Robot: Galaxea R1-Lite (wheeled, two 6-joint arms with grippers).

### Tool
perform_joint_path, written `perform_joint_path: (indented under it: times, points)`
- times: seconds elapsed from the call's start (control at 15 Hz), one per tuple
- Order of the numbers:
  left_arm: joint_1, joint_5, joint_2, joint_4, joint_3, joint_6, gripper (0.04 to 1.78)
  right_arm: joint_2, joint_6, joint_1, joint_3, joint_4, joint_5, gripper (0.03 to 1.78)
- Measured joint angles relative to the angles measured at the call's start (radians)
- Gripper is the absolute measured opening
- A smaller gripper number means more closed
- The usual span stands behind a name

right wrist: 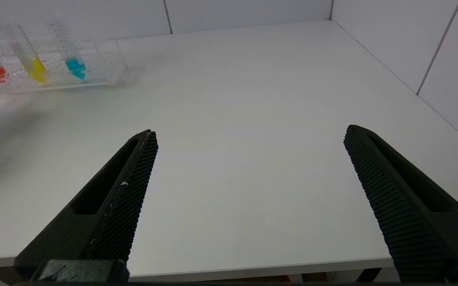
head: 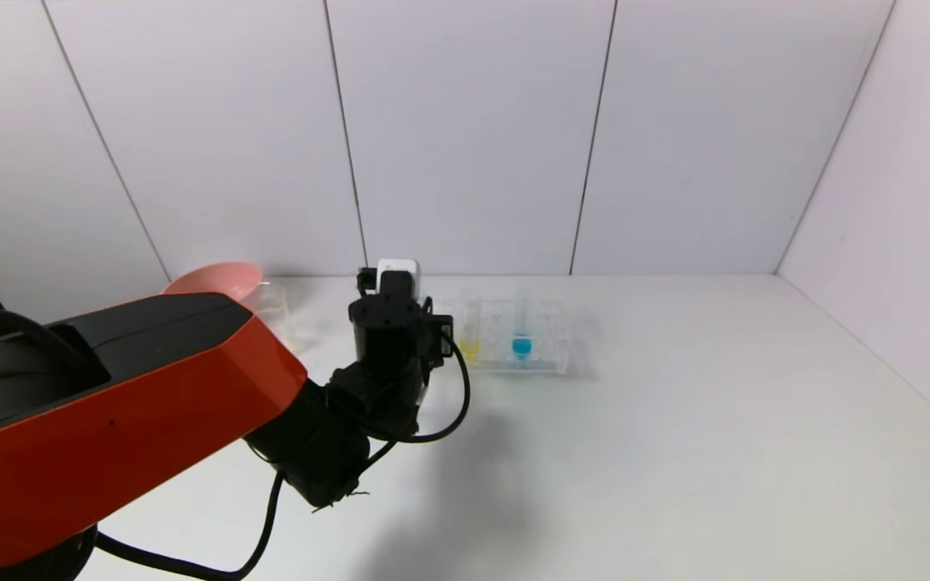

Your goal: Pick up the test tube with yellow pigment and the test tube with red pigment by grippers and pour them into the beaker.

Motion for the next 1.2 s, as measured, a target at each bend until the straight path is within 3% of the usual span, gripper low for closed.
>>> perform_joint_path:
  times: [0.33,0.67,0.87,1.07,1.2]
  points:
    - [-0.006,-0.009,-0.077,0.032,-0.016,0.057,0.43,0.000,0.000,0.000,0.000,0.000,0.000,1.71]
    - [-0.014,-0.064,-0.233,0.217,-0.089,0.076,0.43,0.000,0.000,0.000,0.000,0.000,0.000,1.71]
    - [0.007,-0.094,-0.286,0.227,-0.068,0.073,0.43,0.000,0.000,0.000,0.000,0.000,0.000,1.71]
    - [0.086,-0.235,-0.370,0.275,-0.001,0.073,0.43,0.000,0.000,0.000,0.000,0.000,0.000,1.71]
    - [0.189,-0.376,-0.446,0.339,0.046,0.073,0.43,0.000,0.000,0.000,0.000,0.000,0.000,1.71]
